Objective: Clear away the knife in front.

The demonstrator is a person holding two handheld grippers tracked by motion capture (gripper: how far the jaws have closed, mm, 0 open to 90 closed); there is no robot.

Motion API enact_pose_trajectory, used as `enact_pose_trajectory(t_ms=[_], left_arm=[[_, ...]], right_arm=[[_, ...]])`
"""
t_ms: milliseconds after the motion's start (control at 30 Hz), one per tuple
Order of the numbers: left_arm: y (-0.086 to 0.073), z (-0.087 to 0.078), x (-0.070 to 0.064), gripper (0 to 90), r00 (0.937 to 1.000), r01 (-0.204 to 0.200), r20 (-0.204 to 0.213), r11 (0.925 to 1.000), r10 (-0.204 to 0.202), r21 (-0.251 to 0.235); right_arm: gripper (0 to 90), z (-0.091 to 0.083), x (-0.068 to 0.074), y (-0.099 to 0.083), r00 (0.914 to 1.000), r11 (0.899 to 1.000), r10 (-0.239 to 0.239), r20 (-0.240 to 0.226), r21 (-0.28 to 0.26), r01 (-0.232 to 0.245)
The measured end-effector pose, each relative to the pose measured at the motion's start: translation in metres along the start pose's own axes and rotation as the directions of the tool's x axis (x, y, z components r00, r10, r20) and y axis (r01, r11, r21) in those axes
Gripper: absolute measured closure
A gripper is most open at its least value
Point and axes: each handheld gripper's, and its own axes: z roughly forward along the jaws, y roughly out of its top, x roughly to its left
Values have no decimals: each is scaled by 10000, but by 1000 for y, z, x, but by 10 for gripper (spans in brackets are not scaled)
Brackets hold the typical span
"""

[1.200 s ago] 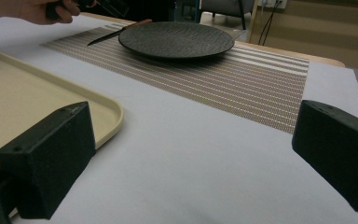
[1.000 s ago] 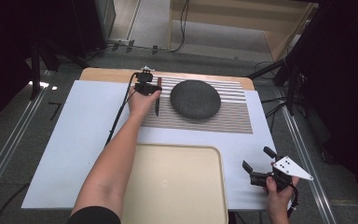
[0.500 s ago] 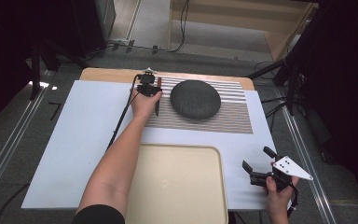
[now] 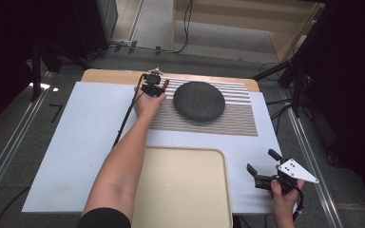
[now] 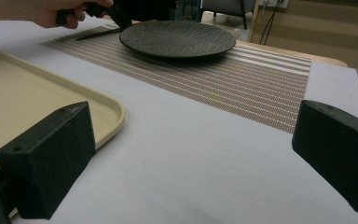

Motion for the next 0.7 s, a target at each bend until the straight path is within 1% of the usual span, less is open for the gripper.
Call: enact_pose_trajectory(t_ms=[33, 100, 200, 233, 267, 367, 467, 500, 567, 633, 700], left_arm=[[-2, -1, 1, 773, 9999, -11, 155, 10000, 12, -78], [-3, -2, 1, 773, 9997, -35, 238, 9999, 37, -97], [-4, -6, 2, 773, 9990, -202, 395, 9996, 208, -175], [-3, -11, 3, 773, 9983, -277, 506, 9994, 287, -204], [-3, -11, 3, 773, 9983, -277, 506, 9994, 287, -204], [-1, -19, 3, 773, 9975, -433, 551, 9985, 451, -327], [0, -26, 7, 773, 9969, -488, 602, 9980, 511, -396], [0, -28, 8, 774, 9969, -433, 645, 9981, 461, -438], [-2, -34, 11, 774, 9963, -499, 675, 9976, 531, -484], [-2, -36, 11, 773, 9962, -485, 699, 9973, 522, -542], [-4, -40, 12, 774, 9953, -584, 742, 9969, 623, -531]], right_arm=[[0, 0, 0, 0, 10000, 10000, -8, 3, -5, 8], [0, 0, 0, 0, 10000, 10000, 13, 10, -12, -13], [0, 0, 0, 0, 10000, 10000, 11, 16, -4, -11], [0, 0, 0, 0, 10000, 10000, -33, 2, -10, 33], [0, 0, 0, 0, 10000, 10000, -33, 2, -10, 33], [0, 1, 0, 0, 10000, 10000, -51, 10, -1, 51], [0, 1, 0, 0, 10000, 10000, -64, 13, 10, 64], [0, 1, 0, 0, 10000, 10000, -57, 14, 3, 57], [0, 1, 0, 0, 10000, 10000, -47, 10, -2, 47], [0, 1, 0, 0, 10000, 10000, -52, 7, -5, 52], [0, 1, 0, 0, 10000, 10000, -47, 10, 2, 47]])
